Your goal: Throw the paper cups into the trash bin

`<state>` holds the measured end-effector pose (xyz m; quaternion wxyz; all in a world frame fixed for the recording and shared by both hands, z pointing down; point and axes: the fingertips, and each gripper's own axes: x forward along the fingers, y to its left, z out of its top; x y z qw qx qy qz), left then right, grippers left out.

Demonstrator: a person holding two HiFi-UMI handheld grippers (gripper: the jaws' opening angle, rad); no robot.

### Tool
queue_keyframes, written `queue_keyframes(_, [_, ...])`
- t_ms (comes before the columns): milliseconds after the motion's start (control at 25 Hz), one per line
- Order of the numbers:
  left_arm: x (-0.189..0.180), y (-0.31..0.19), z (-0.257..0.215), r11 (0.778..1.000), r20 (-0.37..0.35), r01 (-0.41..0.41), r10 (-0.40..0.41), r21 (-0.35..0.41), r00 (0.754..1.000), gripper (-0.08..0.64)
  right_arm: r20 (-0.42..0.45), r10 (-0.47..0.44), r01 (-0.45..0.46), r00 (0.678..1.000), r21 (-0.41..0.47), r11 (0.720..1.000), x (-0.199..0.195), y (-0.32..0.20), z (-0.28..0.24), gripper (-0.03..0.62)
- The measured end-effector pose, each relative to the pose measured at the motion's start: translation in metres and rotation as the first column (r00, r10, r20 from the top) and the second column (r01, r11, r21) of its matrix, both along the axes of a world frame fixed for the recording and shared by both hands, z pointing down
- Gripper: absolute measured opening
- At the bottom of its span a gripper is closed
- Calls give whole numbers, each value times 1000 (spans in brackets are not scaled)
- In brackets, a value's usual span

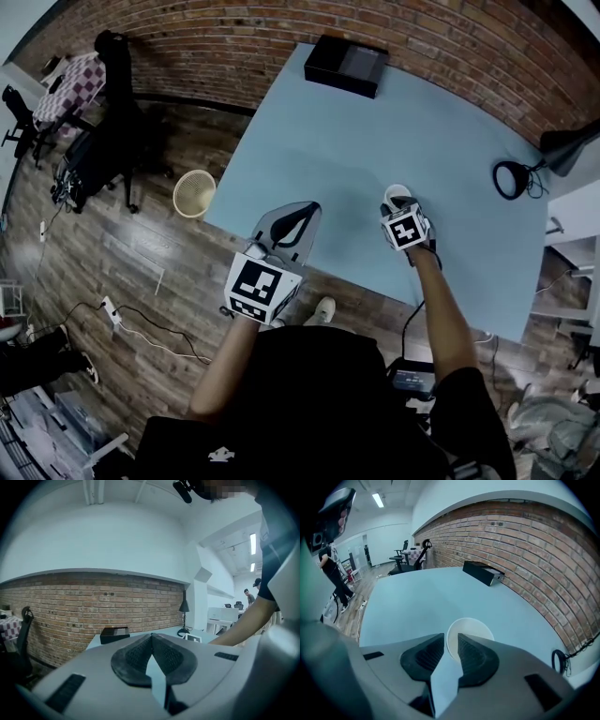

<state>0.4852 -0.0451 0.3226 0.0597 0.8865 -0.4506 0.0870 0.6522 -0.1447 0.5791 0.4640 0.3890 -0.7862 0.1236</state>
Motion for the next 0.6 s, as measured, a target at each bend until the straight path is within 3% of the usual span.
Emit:
queue_keyframes(120, [0,1,1,1000,-1,5,-5,-5,1000,0,-8,2,-2,1000,17,1000,2,-2,-3,34])
queue_keyframes(400, [2,1,2,1000,-2,8,-8,-6,1000,0,23,-16,14,1000,61,998,-4,-4,-18,29])
queue_keyframes(600, [0,4,7,1000,8,23,-23,-9,1000,0,99,-30,19,995,111,994,-16,-6,-38,28])
